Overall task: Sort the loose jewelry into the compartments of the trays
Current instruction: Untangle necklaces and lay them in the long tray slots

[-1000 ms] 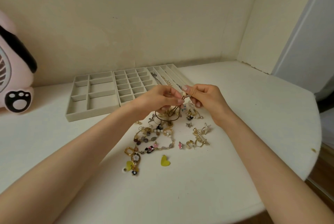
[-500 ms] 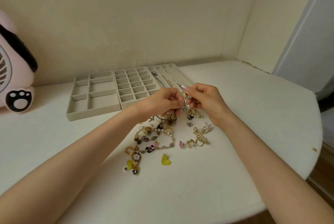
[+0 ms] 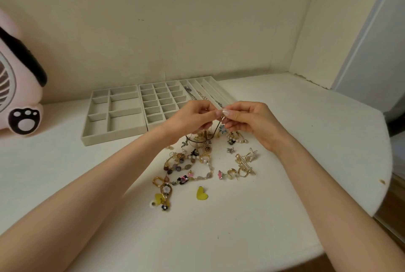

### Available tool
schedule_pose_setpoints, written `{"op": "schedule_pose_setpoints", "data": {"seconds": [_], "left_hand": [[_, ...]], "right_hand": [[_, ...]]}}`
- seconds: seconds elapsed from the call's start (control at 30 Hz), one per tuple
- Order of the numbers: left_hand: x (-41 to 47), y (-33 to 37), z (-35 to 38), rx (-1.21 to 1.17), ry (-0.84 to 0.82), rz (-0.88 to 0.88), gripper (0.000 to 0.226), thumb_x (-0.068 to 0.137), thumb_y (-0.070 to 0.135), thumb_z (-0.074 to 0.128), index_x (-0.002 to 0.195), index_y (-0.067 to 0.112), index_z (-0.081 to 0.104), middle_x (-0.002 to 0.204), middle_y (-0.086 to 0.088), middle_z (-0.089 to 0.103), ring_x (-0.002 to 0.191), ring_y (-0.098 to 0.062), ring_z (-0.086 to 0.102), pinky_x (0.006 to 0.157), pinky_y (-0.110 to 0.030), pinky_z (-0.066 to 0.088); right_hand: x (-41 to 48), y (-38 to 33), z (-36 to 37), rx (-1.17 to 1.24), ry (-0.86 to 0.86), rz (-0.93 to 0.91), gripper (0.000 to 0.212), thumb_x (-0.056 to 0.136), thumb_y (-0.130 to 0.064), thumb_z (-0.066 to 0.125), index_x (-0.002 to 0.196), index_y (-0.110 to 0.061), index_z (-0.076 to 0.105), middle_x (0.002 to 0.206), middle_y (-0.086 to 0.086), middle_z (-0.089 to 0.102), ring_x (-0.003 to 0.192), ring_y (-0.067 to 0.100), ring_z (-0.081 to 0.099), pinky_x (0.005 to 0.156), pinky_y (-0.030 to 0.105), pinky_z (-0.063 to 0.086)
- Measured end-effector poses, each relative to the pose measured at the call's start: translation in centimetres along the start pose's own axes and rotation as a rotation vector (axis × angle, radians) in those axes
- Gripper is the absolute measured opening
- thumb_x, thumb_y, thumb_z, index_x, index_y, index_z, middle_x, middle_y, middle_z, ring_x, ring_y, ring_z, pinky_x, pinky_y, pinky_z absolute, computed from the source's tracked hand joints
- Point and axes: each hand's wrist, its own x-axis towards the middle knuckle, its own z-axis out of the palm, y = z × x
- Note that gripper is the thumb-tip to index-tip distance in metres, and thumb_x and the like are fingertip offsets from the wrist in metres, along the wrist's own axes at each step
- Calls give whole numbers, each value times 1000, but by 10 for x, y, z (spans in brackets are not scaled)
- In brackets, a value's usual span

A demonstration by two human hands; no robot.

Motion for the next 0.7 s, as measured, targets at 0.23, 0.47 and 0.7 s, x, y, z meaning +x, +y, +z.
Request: {"op": "schedule_pose_setpoints", "data": {"seconds": [0.23, 0.47, 0.7], "left_hand": [[-2, 0, 1, 71, -22, 45, 26, 96, 26, 49, 90, 5, 63, 55, 2, 45, 43, -6, 32, 41, -14, 26], [-4, 1, 1, 52, -75, 73, 16, 95, 16, 51, 89, 5, 62, 56, 4, 49, 42, -2, 36, 43, -11, 29], [-3, 1, 0, 57, -66, 66, 9, 91, 12, 57, 87, 7, 63, 60, -1, 54, 43, -2, 37, 43, -11, 29]], "right_hand": [[-1, -1, -2, -24, -23, 54, 15, 86, -15, 66, 94, -3, 69, 80, 9, 66, 67, 13, 63, 71, 26, 54], [0, -2, 0, 102, 39, 82, 9, 85, -14, 66, 82, -6, 67, 67, 3, 61, 58, 11, 54, 60, 22, 48], [-1, -1, 5, 35, 113, 46, 14, 86, -15, 66, 75, -8, 64, 65, 3, 61, 55, 11, 54, 60, 23, 48]]}}
